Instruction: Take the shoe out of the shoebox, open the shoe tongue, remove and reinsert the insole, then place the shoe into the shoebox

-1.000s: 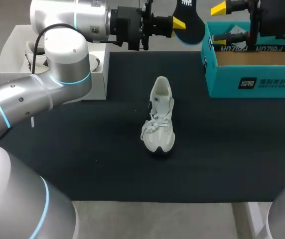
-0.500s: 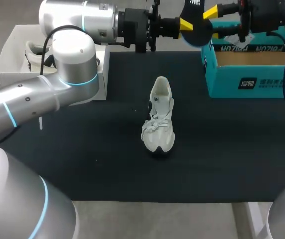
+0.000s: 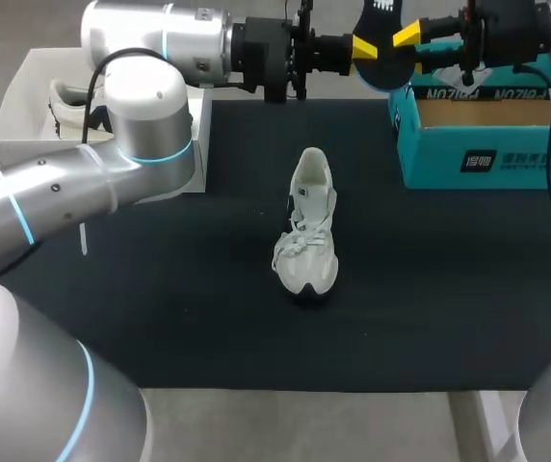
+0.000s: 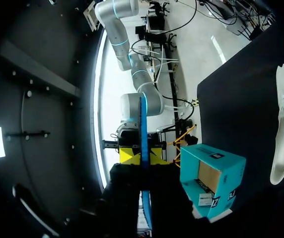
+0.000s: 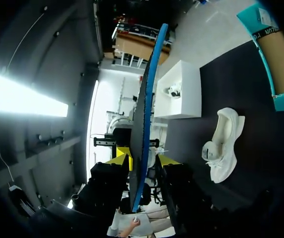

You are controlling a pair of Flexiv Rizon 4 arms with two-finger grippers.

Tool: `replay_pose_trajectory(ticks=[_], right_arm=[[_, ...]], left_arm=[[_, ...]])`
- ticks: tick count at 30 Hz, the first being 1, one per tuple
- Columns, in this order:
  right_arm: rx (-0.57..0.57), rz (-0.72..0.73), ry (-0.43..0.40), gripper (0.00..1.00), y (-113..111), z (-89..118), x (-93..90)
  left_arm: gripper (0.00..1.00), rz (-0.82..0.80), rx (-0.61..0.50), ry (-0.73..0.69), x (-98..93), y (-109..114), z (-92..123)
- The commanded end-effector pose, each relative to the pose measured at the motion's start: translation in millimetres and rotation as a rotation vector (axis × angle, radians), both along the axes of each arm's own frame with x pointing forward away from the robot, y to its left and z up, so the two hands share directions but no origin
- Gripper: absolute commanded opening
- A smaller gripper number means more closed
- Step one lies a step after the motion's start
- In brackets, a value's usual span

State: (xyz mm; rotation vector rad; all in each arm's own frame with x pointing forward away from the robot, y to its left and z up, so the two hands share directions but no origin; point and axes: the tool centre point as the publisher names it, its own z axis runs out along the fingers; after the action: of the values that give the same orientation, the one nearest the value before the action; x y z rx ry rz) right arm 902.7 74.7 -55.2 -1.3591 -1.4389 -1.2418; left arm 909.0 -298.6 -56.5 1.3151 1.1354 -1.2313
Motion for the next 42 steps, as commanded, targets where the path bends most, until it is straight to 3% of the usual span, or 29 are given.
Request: replay_pose_trajectory(ticks=[1, 6, 9, 15, 16, 17, 21, 27, 34, 42], right_arm=[[0.0, 0.003, 0.002, 0.25, 3.0, -0.3, 2.1], [0.008, 0.001, 0.004, 0.2, 4.5, -1.2, 2.1], [0.018, -0.004, 0.003, 0.0, 6.3, -1.2, 2.3], [0.025, -0.003, 0.006, 0.0, 7.4, -3.3, -0.9], [0.027, -0.003, 0.005, 0.0, 7.1, -3.5, -1.3], [0.029, -0.004, 0.001, 0.0, 6.7, -3.4, -1.9], [0.032, -0.03, -0.051, 0.0, 2.8, 4.1, -2.6], [0.03, -0.044, -0.096, 0.0, 1.0, 13.6, -1.0], [0.029, -0.039, -0.112, 0.0, 1.8, 15.6, 0.1], [0.016, -0.013, -0.133, 0.0, 11.2, 17.6, 4.8]], left_arm=[[0.0, -0.002, -0.007, -0.002, 1.0, -2.9, -1.1], [0.0, -0.012, -0.013, 0.001, -1.5, -5.1, -0.8], [0.0, -0.008, -0.015, 0.002, -1.1, -6.9, -1.7], [0.0, -0.004, -0.003, -0.001, -1.6, -6.4, -3.5], [0.32, -0.002, 0.006, -0.003, -1.1, -5.3, -4.3], [1.0, -0.001, 0.017, -0.004, -0.6, -4.0, -5.0], [1.0, -0.002, 0.004, 0.012, 4.6, 8.3, -4.9], [1.0, -0.021, 0.067, -0.001, 16.9, 58.8, -6.2], [1.0, -0.031, 0.235, -0.036, 27.5, 128.2, -12.1], [1.0, -0.01, 0.407, 0.016, 23.4, 193.2, -24.8]])
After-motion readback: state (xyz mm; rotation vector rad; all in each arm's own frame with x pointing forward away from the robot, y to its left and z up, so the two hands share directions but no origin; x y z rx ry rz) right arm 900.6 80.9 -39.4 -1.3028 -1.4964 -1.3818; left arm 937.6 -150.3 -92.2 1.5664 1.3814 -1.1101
